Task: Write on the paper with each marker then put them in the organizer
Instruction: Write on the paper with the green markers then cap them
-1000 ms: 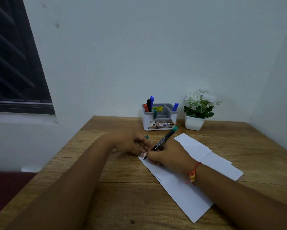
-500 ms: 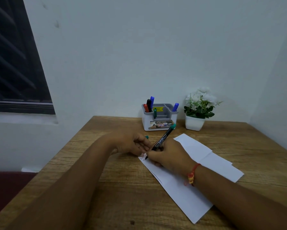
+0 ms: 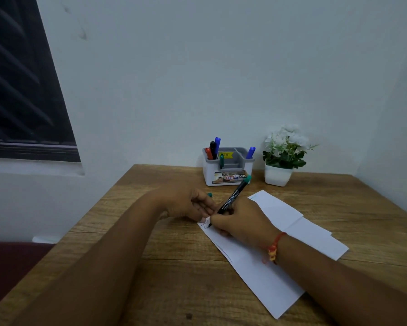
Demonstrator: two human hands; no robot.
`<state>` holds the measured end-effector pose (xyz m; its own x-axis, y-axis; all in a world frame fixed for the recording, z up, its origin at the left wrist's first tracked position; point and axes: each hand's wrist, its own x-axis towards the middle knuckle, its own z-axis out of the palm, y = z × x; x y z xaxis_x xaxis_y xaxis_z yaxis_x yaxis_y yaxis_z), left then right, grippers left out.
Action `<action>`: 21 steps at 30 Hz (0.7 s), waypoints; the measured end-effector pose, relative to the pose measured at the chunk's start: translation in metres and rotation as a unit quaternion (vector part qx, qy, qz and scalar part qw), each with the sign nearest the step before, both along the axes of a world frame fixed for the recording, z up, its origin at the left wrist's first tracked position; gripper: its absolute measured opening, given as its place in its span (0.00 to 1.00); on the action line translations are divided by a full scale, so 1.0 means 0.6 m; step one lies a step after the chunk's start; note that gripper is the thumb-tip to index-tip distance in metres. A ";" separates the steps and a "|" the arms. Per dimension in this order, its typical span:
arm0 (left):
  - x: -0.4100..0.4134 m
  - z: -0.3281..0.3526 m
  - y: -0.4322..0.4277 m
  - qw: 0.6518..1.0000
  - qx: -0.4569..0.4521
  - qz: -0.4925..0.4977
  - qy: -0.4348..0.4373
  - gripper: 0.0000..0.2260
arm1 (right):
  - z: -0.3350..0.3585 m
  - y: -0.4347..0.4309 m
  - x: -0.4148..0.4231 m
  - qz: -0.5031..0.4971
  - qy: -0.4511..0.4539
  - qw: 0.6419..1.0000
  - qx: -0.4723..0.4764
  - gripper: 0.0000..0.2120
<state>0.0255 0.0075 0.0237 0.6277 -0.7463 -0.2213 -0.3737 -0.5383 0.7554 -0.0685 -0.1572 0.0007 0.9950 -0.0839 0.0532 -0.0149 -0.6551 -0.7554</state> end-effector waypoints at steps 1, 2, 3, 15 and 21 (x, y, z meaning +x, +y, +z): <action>-0.001 0.001 0.000 1.000 0.002 -0.002 -0.002 0.19 | 0.000 0.000 0.000 0.001 0.001 1.000 0.006 0.08; -0.001 0.001 0.000 1.000 0.004 -0.002 -0.005 0.20 | 0.000 -0.001 0.000 0.002 0.002 1.000 0.012 0.08; -0.002 0.001 -0.001 1.000 0.002 0.001 -0.006 0.20 | 0.000 -0.002 -0.001 0.003 0.004 1.000 0.015 0.08; -0.001 -0.004 0.001 1.000 -0.004 0.003 0.002 0.19 | -0.001 -0.003 0.000 -0.005 0.016 0.999 0.030 0.08; -0.004 -0.001 0.000 1.000 -0.001 0.004 0.002 0.20 | -0.002 -0.004 0.002 -0.009 0.019 0.999 0.027 0.07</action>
<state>0.0233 0.0074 0.0230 0.6326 -0.7418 -0.2229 -0.3660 -0.5399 0.7580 -0.0672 -0.1599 -0.0007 0.9945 -0.1043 0.0103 -0.0561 -0.6133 -0.7879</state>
